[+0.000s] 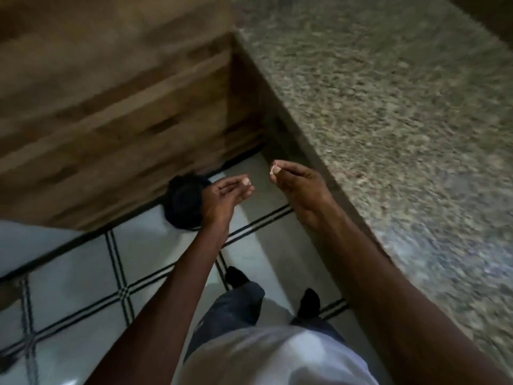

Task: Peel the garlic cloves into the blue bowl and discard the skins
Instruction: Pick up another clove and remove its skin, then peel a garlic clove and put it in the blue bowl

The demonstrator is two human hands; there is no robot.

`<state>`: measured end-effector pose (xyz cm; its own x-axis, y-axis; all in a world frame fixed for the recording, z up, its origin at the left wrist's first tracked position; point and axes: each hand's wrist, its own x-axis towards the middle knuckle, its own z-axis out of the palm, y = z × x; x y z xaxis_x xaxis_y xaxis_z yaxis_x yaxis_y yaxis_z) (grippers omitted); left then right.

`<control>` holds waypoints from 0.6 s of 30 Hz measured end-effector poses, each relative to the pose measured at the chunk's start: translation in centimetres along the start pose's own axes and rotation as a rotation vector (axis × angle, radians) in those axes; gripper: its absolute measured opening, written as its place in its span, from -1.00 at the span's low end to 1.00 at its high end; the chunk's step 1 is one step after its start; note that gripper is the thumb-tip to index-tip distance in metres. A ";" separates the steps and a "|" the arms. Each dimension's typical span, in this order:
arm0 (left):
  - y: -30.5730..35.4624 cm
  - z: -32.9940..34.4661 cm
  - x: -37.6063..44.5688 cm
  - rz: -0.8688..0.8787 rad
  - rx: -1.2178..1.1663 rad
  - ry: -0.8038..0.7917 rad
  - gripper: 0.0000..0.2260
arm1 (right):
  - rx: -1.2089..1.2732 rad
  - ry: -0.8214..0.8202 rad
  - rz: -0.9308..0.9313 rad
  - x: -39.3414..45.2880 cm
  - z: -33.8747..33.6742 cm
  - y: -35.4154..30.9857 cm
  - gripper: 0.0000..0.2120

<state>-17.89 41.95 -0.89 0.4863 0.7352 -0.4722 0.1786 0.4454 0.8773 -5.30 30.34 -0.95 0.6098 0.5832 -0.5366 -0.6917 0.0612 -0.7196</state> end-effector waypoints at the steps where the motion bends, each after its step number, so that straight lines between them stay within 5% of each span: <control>1: 0.4 -2.2 0.6 0.007 -0.015 0.037 -0.79 | -0.033 -0.021 0.006 0.8 2.1 0.9 -0.88; 10: 3.4 -19.2 6.0 0.009 -0.147 0.283 -0.88 | -0.218 -0.191 0.105 6.8 19.6 8.9 -0.86; 15: 3.5 -25.1 7.7 -0.004 -0.255 0.370 -0.86 | -0.352 -0.265 0.176 9.5 24.5 13.2 -0.77; 18: 3.3 -27.7 8.6 -0.006 -0.287 0.400 -0.81 | -0.404 -0.273 0.185 10.1 26.7 14.7 -0.87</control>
<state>-36.82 63.85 -4.40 0.1094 0.8456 -0.5224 -0.0896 0.5318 0.8421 -19.65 58.82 -5.21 0.3311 0.7478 -0.5755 -0.5408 -0.3494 -0.7652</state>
